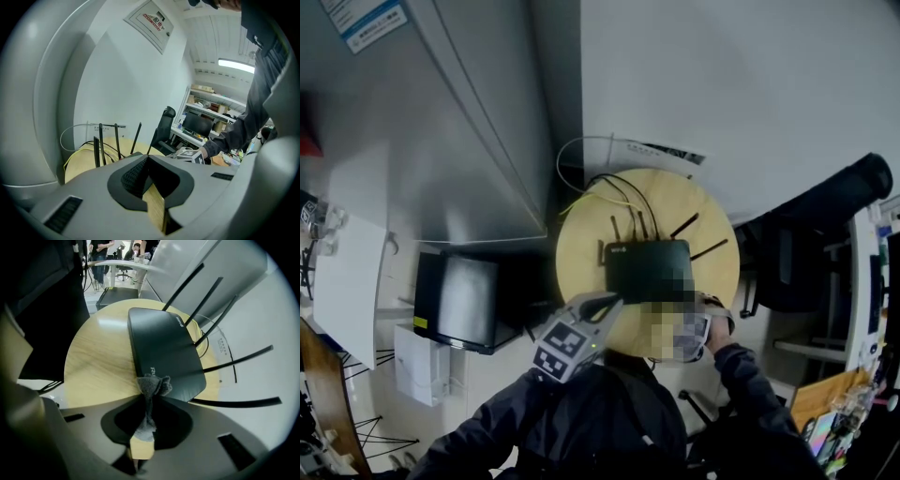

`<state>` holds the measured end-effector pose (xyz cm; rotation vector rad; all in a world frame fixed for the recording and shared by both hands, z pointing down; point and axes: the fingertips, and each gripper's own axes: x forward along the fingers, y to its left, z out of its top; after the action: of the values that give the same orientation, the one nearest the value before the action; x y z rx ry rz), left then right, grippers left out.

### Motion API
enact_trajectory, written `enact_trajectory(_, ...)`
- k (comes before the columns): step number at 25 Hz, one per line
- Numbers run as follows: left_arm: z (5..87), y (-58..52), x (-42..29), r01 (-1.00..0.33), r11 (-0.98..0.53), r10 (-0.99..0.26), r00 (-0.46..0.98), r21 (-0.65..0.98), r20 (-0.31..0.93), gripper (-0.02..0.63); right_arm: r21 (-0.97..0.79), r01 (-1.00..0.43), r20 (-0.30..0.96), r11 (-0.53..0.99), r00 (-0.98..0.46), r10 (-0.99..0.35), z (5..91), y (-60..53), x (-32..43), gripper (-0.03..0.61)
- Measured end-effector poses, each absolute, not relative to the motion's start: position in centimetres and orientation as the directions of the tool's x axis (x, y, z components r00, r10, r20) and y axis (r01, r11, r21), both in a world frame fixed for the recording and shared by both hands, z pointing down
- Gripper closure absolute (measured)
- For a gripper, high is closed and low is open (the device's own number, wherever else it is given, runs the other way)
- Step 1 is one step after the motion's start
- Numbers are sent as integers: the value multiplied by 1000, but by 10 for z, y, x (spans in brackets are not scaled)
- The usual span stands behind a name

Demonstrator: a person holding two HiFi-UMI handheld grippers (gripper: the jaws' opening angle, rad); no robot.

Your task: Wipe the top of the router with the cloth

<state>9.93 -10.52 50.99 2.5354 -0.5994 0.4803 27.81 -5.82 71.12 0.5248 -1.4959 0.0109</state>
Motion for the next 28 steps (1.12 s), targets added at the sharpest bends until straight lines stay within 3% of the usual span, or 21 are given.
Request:
enact_trajectory(4, 506, -96, 96, -495, -788, -326, 840, 366, 435, 612, 312, -360, 950, 880, 85, -302, 709, -59, 279, 508)
enact_trajectory(10, 504, -83, 91, -512, -771, -341, 834, 378, 433, 612, 284, -635, 917, 719, -40, -397, 697, -70, 315, 508)
enact_trajectory(15, 499, -78, 121, -523, -749, -349, 834, 407, 428, 612, 124, -764, 871, 633, -222, -439, 691, -97, 360, 506)
enact_trajectory(21, 503, -69, 162, -587, -699, -393, 793, 408, 466, 612, -63, -717, 848, 694, -405, -341, 719, -115, 373, 508)
enact_trajectory(28, 505, -59, 184, -667, -640, -470, 732, 382, 493, 612, -22, -596, 888, 802, -380, -258, 748, -132, 366, 506)
